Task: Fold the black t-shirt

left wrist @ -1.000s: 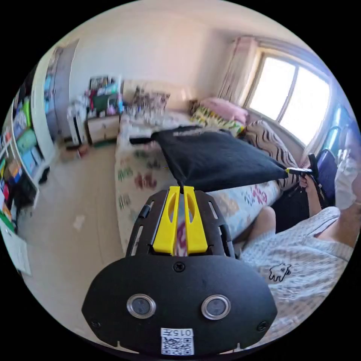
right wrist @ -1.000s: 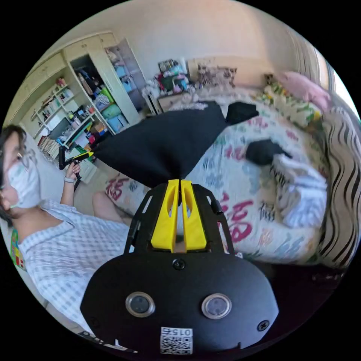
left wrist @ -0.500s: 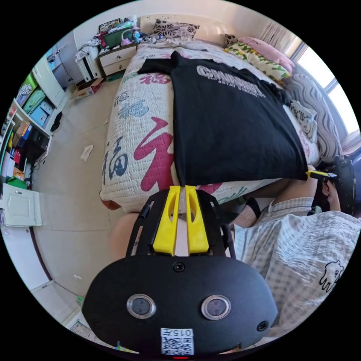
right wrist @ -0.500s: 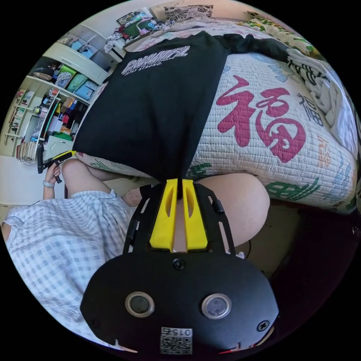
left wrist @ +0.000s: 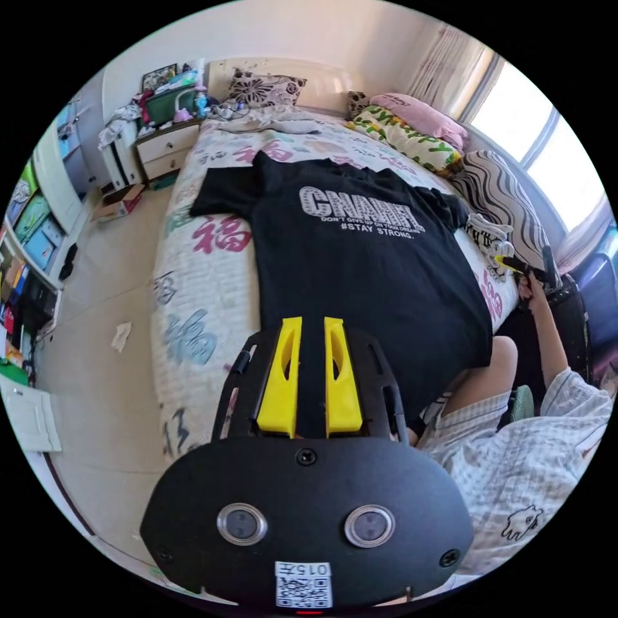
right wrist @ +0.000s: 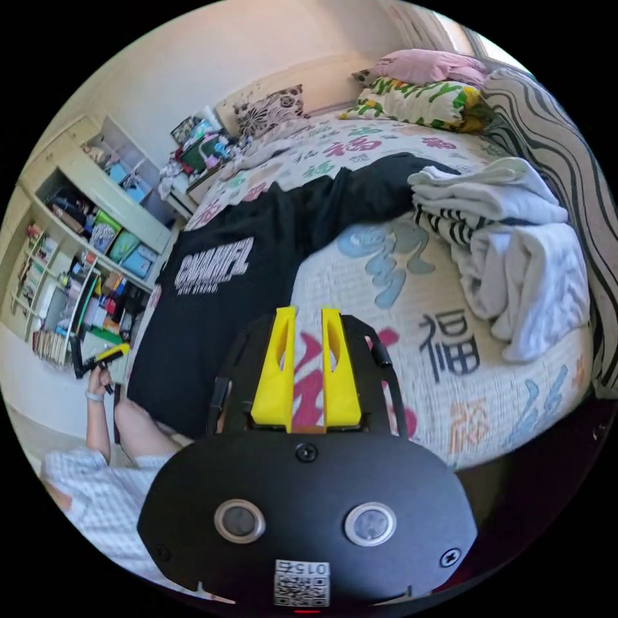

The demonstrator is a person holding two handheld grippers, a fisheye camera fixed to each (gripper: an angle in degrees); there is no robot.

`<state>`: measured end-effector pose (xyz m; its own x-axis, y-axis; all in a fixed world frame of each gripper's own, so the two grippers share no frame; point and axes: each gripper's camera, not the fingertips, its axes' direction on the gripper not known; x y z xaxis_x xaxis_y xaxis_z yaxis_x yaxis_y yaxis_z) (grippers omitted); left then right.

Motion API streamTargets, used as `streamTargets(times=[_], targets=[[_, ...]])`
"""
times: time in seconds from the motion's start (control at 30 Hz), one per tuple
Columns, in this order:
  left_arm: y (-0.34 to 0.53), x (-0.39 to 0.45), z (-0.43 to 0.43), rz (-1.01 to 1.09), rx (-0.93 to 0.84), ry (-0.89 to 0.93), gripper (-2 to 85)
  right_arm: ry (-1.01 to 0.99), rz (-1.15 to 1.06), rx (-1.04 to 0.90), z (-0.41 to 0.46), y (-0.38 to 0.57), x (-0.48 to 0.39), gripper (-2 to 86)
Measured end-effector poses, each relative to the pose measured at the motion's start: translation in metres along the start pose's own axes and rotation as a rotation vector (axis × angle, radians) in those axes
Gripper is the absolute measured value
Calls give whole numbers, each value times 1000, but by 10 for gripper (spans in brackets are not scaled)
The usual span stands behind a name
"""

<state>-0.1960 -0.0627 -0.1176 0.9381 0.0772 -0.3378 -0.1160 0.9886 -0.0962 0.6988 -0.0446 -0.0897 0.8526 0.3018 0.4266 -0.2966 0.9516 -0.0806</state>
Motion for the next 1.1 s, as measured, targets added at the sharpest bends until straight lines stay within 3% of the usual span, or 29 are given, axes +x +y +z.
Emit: streamTargets(times=[0.27, 0.4, 0.5, 0.7, 0.83, 0.97, 1.1], targets=[[-71, 60, 47, 155, -3, 7, 62, 316, 26, 56, 56, -150, 11, 100], [-136, 132, 72, 314, 51, 73, 72, 362, 59, -133, 113, -215, 35, 132], [-184, 194, 104, 436, 90, 157, 74, 417, -17, -176, 121, -241, 34, 91], [-227, 274, 151, 535, 144, 327, 70, 858, 12, 84, 56, -279, 65, 53], [-230, 281, 166, 528, 150, 380, 67, 759, 147, -22, 53, -290, 104, 78], [-218, 254, 168, 474, 140, 376, 66, 592, -63, 146, 43, -267, 65, 81], [-189, 196, 149, 358, 153, 248, 69, 171, -296, -37, 76, -236, 19, 104]])
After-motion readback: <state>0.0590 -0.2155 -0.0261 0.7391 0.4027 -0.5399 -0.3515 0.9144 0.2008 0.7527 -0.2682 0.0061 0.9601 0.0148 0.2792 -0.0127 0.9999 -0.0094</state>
